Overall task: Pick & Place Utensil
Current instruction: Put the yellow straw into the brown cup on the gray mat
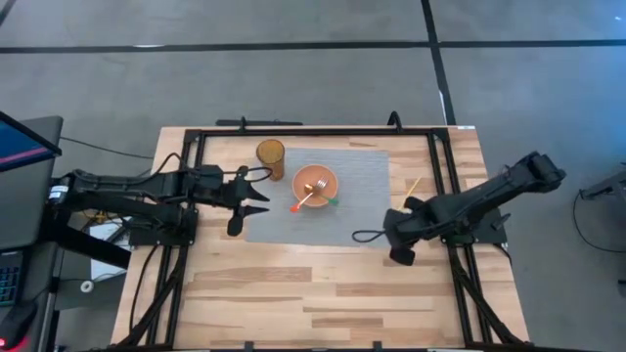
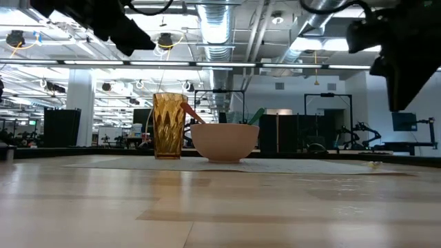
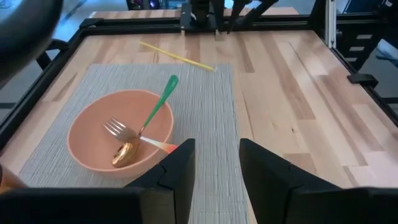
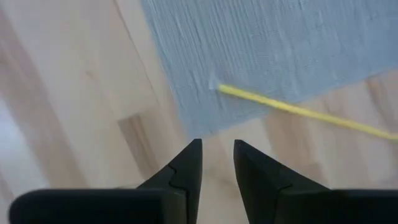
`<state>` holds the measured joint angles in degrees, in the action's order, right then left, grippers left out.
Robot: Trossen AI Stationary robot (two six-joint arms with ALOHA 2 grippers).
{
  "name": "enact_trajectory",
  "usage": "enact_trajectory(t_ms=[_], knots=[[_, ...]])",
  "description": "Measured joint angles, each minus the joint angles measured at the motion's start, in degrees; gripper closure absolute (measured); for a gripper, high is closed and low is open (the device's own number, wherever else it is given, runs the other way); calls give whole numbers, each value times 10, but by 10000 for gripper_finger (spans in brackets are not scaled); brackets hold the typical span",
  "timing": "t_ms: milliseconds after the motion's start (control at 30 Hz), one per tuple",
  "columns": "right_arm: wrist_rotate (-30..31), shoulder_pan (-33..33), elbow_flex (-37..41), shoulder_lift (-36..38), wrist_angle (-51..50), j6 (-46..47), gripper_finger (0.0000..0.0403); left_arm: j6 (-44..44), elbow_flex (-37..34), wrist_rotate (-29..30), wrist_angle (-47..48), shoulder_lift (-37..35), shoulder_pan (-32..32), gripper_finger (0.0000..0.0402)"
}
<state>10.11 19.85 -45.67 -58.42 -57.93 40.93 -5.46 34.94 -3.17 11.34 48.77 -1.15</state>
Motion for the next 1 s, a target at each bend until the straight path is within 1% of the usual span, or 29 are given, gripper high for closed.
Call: enact_trajectory(t_ms=[67,100,267,333,400,533,700,1000], knots=[[0,-4,15,10,36,6,321,0,0,0,-3,0,0,275],[1,-5,18,11,51,-14,321,0,0,0,-4,0,0,275],[12,-10,19,-6,90,-178,317,-1,0,0,-24,0,0,275],[16,-16,19,-21,92,-209,312,0,0,0,-28,0,0,275],[14,-27,19,-46,91,-214,307,0,0,0,-28,0,0,275],[-14,-41,19,-98,91,-220,294,0,0,0,-28,0,0,275],[-13,-40,19,-157,97,-266,285,0,0,0,-28,0,0,275],[-13,-57,17,-231,97,-269,281,2,0,-1,-28,0,0,275]])
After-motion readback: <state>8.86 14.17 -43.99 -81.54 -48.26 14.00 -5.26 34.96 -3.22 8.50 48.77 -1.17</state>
